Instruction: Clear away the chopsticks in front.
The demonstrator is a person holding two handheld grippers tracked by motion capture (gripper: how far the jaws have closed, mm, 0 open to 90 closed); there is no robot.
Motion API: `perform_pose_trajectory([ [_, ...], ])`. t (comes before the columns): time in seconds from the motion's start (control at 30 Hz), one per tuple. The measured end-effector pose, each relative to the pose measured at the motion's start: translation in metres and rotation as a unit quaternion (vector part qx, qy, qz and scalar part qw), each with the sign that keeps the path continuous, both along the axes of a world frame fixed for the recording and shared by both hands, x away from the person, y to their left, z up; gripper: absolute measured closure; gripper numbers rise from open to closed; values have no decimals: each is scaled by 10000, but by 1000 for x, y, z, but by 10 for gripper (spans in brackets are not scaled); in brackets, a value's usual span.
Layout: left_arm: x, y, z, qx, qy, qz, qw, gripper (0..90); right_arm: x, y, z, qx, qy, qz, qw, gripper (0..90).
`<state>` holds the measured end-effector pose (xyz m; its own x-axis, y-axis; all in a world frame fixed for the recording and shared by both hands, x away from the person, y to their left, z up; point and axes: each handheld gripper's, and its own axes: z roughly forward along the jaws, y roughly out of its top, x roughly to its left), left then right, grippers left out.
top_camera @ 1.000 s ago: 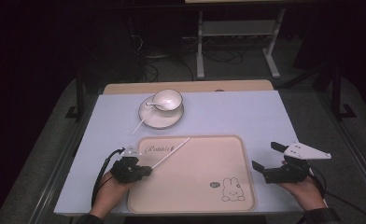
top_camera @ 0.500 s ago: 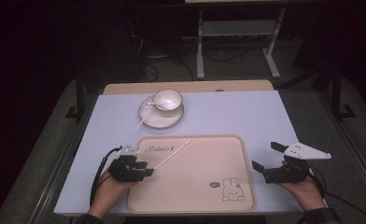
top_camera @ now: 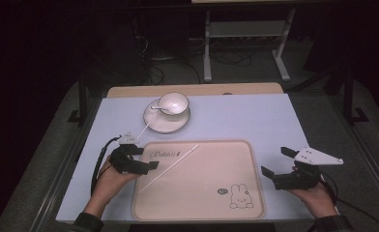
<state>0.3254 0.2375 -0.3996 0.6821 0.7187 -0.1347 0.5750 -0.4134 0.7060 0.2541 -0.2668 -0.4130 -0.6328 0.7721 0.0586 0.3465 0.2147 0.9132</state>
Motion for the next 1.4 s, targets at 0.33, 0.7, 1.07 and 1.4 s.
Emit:
perform_pose_trajectory([
  [0.33,66,1,10,291,-182,328,9989,160,0,0,0,10,11,-8,10000,0],
  [0.7,123,0,8,779,-358,666,9941,334,0,0,0,36,4,14,10000,0],
  [1.07,160,-10,-14,929,-272,867,9915,603,0,-2,-1,78,16,26,10000,0],
  [1.4,170,-10,-28,745,-136,998,9921,801,0,-4,-1,129,2,9,9999,0],
])
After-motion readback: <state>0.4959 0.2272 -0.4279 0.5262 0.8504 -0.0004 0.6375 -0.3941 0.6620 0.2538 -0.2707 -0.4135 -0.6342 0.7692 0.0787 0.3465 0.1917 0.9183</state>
